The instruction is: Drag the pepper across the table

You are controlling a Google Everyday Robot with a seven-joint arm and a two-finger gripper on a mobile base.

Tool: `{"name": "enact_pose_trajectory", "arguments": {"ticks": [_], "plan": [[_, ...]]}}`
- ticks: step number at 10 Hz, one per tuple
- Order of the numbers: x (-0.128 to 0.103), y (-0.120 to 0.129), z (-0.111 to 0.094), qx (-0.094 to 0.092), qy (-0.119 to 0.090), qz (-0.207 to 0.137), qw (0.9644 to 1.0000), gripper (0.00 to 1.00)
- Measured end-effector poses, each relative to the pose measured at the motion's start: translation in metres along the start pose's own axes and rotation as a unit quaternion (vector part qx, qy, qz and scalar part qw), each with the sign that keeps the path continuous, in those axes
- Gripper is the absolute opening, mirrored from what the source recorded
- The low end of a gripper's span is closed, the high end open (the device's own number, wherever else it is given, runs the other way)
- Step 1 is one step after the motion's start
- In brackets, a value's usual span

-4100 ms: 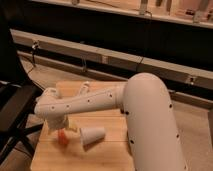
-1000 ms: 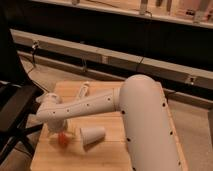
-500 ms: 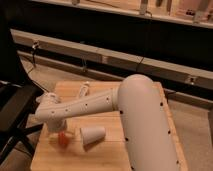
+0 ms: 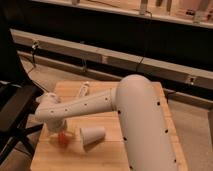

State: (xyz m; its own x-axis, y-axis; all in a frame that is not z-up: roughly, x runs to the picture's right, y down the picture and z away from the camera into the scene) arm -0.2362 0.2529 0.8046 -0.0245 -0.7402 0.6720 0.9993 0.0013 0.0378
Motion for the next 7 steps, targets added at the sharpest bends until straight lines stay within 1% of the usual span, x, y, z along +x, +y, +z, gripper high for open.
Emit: {"name": "enact_pose_trajectory", "arguments": {"ticks": [2,4,6,7], "plan": [[-0.0008,0.0047,0.004,0.0,0.0,0.01,0.9999,0.56],[-0.0016,0.0082,0.0051,0.001,0.002,0.019,0.9998,0.38],[-0.0024,0.0093,0.004,0.002,0.005,0.021,0.9998,0.18],[-0.0038,0.0069,0.0008,0.002,0.009,0.017,0.9998,0.06]]}}
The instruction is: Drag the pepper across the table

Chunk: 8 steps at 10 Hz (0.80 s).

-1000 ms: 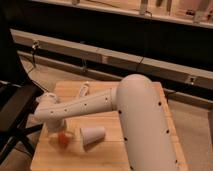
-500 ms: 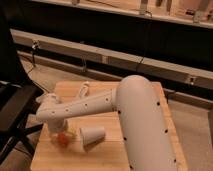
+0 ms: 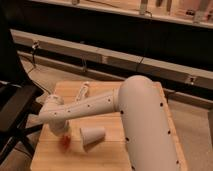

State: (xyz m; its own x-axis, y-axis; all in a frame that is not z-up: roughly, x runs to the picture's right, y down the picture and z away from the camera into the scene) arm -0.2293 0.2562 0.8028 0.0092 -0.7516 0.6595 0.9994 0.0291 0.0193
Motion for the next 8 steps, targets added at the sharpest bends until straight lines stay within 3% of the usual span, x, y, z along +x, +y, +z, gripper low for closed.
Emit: {"name": "enact_pose_trajectory", "arguments": {"ticks": [1,3,5,8], "plan": [[-0.002,-0.004,-0.006,0.003,0.005,-0.007,1.0,0.01],[0.0,-0.01,-0.016,0.009,0.007,-0.008,0.9999,0.0],[0.014,0.005,-0.009,0.009,0.007,0.006,0.9999,0.0],[0.015,0.003,-0.008,0.018,0.011,0.005,0.9998,0.0]]}}
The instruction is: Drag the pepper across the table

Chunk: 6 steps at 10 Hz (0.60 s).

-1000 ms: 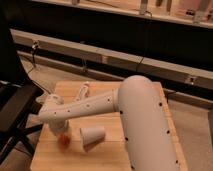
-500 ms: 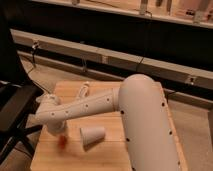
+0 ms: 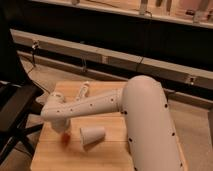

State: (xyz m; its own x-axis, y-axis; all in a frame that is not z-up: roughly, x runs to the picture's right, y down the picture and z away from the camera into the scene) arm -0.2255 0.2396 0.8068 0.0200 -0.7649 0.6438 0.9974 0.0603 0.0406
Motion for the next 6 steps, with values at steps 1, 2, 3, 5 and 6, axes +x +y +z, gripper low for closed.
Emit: {"name": "enact_pose_trajectory", "arguments": {"ticks": [1,2,3,5,6], "plan": [[0.003,0.001,-0.005,0.002,0.001,0.004,1.0,0.0],[0.009,0.004,-0.009,0.002,0.003,0.006,1.0,0.0],[0.015,0.009,-0.007,0.002,0.004,0.008,1.0,0.0],[0.02,0.013,-0.004,0.005,0.006,0.011,0.9999,0.0],[0.021,0.012,-0.005,0.008,0.007,0.012,0.9999,0.0]]}}
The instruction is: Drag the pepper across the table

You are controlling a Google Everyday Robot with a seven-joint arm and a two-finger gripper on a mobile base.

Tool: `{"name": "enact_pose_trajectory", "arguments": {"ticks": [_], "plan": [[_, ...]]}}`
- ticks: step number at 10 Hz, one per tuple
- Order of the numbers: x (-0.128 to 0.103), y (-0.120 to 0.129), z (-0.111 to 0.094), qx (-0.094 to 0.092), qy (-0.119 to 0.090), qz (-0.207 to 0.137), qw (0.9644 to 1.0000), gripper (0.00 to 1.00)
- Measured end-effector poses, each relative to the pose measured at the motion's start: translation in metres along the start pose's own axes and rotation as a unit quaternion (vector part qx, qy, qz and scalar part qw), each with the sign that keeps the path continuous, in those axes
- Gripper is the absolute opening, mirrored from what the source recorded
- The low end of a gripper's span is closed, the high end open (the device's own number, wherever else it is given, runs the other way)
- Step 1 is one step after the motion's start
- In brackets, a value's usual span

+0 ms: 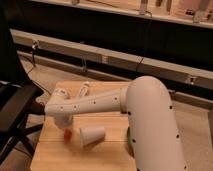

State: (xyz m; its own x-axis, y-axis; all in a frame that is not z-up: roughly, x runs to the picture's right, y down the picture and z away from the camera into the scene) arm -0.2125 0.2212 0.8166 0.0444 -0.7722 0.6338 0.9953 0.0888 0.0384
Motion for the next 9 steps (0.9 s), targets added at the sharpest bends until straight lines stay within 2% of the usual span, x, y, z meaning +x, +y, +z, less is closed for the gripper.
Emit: {"name": "enact_pose_trajectory", "arguments": {"ticks": [9], "plan": [[0.015,0.033,-0.011,0.027,0.012,0.032,0.999,0.0]]}}
